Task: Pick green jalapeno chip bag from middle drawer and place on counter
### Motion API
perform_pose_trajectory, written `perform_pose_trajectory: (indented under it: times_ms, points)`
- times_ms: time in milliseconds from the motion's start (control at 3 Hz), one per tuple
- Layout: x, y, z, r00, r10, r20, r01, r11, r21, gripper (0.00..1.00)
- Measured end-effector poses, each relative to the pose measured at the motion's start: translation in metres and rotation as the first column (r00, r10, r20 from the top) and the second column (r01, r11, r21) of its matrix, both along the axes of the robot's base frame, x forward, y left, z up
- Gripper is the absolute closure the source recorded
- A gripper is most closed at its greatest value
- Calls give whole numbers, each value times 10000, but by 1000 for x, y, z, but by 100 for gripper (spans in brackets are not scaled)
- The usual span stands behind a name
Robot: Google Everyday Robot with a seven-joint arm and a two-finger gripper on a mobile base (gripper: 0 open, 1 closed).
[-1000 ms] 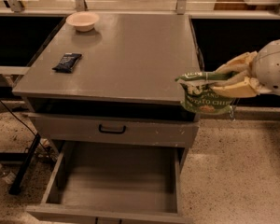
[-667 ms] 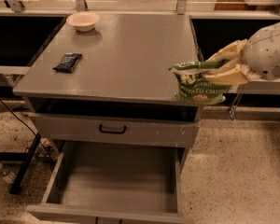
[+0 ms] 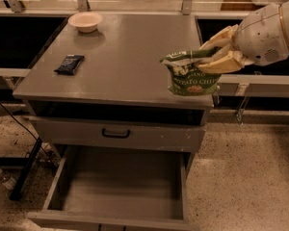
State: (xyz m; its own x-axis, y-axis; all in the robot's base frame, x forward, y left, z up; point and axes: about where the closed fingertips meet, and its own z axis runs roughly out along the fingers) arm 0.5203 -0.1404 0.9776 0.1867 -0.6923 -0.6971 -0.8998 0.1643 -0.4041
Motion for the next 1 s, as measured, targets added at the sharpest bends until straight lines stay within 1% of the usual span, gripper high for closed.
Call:
perform_pose_trajectory:
  times_ms: [333,667,1000]
  points:
    - [0,0,0,10000,0,0,0,10000,0,100]
    - [19,35,-15,9966,689,-460,-680,9975,200,100]
    - [33,69,-30,9867,1378,-857,-1348,9901,393,100]
